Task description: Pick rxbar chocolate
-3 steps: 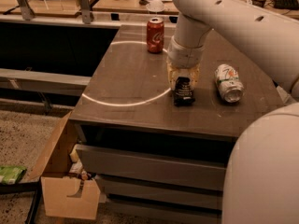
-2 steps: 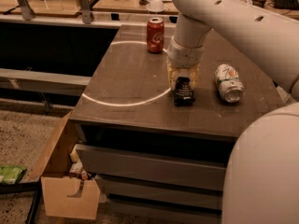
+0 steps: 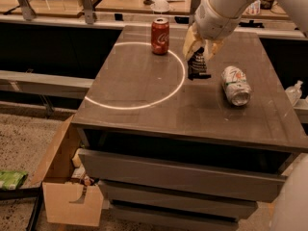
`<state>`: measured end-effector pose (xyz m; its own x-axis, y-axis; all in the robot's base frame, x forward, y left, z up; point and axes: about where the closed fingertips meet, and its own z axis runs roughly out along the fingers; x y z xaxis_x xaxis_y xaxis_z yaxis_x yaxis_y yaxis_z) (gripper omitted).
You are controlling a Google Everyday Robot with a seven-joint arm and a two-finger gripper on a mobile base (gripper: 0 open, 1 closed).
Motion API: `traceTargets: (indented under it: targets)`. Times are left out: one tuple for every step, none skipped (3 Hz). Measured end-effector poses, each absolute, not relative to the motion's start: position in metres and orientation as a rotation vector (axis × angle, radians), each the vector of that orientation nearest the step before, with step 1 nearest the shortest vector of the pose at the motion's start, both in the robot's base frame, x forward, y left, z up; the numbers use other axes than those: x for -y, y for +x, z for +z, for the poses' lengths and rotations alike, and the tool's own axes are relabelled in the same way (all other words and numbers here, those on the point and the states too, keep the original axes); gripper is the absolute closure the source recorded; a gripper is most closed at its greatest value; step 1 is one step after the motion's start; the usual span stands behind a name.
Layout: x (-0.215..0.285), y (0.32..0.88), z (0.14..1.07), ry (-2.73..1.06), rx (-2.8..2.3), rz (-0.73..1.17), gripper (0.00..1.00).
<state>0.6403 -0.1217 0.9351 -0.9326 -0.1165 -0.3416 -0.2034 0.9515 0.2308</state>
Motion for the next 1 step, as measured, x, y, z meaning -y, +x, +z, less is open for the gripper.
traceTargets:
  targets:
    - [0.1216,0.6404,0.9351,-0.234,-2.776,0.377,1.0]
